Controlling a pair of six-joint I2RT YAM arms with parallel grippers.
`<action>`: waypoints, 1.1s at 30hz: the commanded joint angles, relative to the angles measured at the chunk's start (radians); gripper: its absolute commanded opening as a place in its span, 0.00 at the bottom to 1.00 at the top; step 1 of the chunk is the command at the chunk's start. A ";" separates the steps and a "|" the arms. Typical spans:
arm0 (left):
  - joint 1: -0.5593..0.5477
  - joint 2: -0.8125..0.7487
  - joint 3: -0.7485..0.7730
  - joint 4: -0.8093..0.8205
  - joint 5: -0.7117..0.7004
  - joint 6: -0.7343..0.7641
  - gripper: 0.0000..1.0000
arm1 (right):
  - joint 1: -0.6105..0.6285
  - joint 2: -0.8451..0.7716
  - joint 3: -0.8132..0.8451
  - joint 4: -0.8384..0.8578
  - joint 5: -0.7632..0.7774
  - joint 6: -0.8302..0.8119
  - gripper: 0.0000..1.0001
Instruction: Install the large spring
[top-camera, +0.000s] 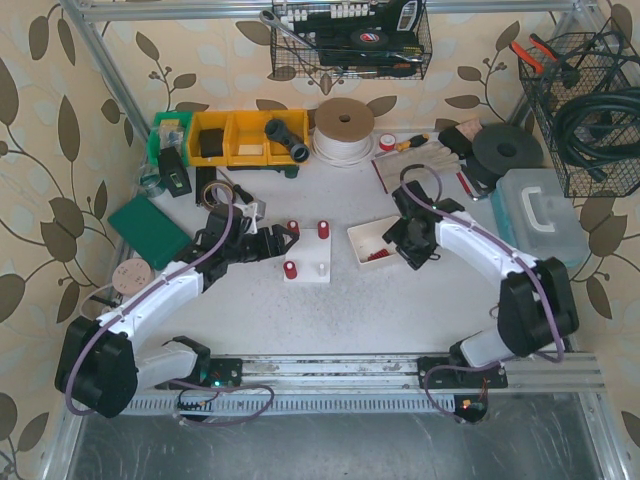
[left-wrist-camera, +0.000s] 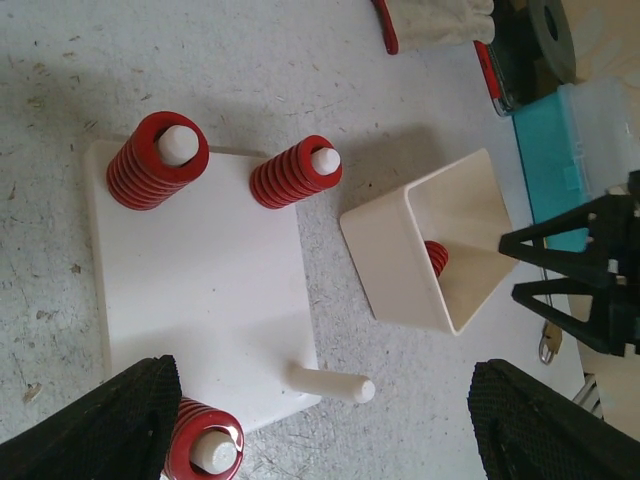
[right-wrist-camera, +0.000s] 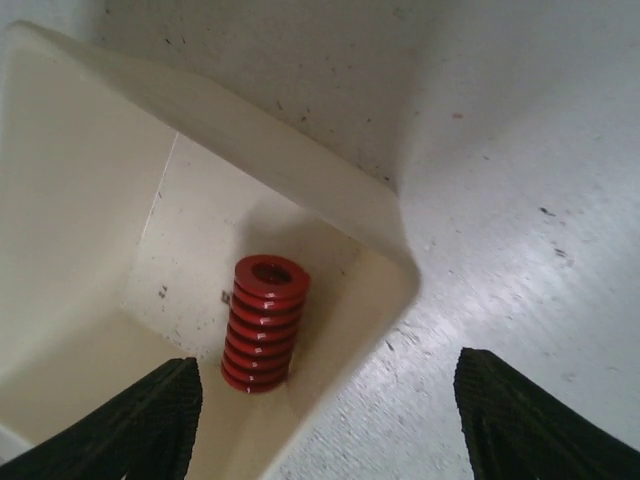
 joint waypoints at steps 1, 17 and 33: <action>0.016 -0.026 -0.012 0.040 0.028 0.012 0.82 | 0.024 0.095 0.047 0.012 -0.002 0.016 0.67; 0.028 -0.007 -0.010 0.040 0.031 0.001 0.82 | -0.005 0.203 0.197 -0.191 0.083 -0.370 0.00; 0.028 0.015 0.003 0.032 0.035 -0.001 0.82 | -0.096 0.433 0.373 -0.243 0.048 -0.941 0.22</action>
